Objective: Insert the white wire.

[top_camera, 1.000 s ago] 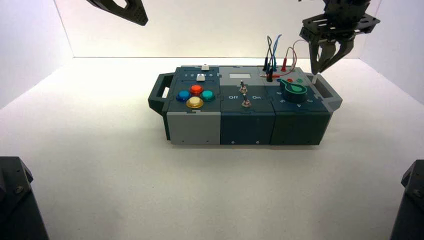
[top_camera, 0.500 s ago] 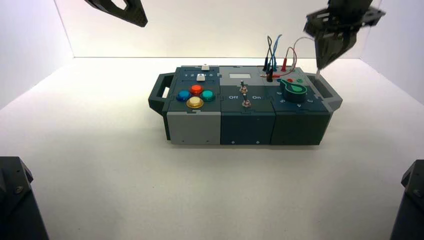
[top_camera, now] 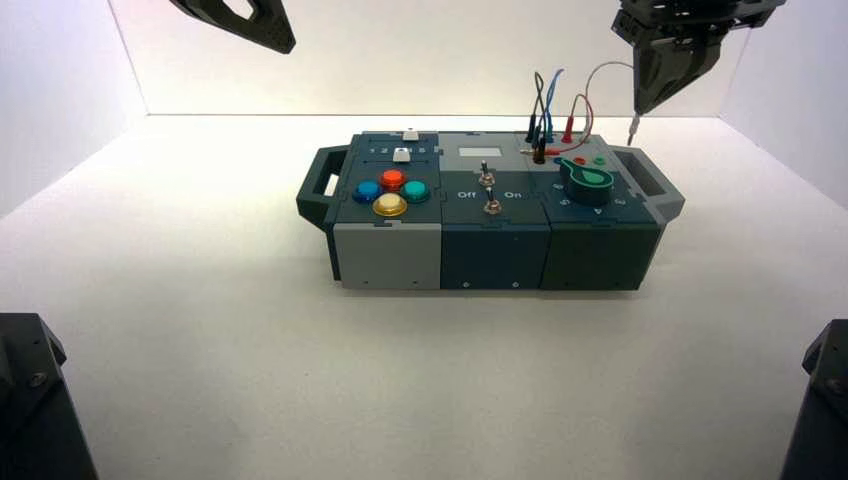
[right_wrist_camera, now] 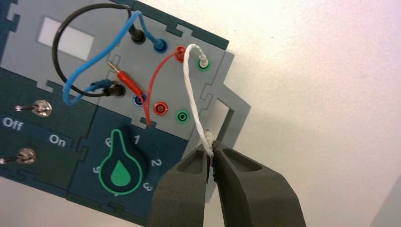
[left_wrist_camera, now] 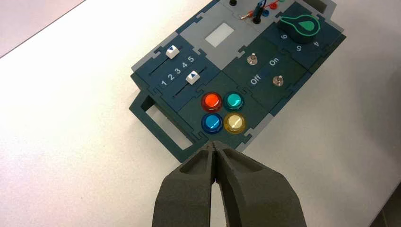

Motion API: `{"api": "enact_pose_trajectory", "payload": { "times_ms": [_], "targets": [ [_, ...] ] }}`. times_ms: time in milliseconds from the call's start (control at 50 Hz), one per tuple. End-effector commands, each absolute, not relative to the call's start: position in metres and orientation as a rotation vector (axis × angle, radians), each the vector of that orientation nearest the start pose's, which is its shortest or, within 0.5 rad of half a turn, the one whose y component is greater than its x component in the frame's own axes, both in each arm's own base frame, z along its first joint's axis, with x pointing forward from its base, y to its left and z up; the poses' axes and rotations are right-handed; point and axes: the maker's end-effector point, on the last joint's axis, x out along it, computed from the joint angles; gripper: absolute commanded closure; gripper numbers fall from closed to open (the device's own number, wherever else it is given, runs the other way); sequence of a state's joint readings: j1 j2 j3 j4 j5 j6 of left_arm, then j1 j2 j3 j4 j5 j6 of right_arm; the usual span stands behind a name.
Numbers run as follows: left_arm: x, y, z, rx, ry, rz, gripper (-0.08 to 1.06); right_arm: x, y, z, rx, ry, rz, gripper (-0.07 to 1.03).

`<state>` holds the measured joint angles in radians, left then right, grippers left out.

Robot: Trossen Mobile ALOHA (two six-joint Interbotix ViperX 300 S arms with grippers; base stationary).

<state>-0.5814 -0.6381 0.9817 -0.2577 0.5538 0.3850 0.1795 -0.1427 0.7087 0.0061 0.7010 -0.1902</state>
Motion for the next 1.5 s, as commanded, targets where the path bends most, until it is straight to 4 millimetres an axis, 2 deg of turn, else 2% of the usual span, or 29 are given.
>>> {"api": "enact_pose_trajectory", "payload": {
  "times_ms": [20, 320, 640, 980, 1500],
  "targets": [
    [0.209, -0.166, 0.172, 0.348, 0.802, -0.742, 1.01, 0.321, 0.066, 0.107, -0.265, 1.231, 0.293, 0.98],
    [0.210, -0.166, 0.172, 0.349, 0.800, -0.740, 1.01, 0.321, 0.079, 0.101, -0.281, 1.234, 0.323, 0.98],
    [0.210, -0.165, 0.171, 0.350, 0.798, -0.738, 1.01, 0.328, 0.080, 0.102, -0.270, 1.188, 0.315, 0.98],
    [0.210, -0.165, 0.171, 0.351, 0.798, -0.739, 1.01, 0.328, 0.081, 0.096, -0.261, 1.209, 0.316, 0.98],
    [0.211, -0.165, 0.171, 0.352, 0.800, -0.738, 1.01, 0.328, 0.082, 0.096, -0.257, 1.209, 0.317, 0.98]
  ]
}}
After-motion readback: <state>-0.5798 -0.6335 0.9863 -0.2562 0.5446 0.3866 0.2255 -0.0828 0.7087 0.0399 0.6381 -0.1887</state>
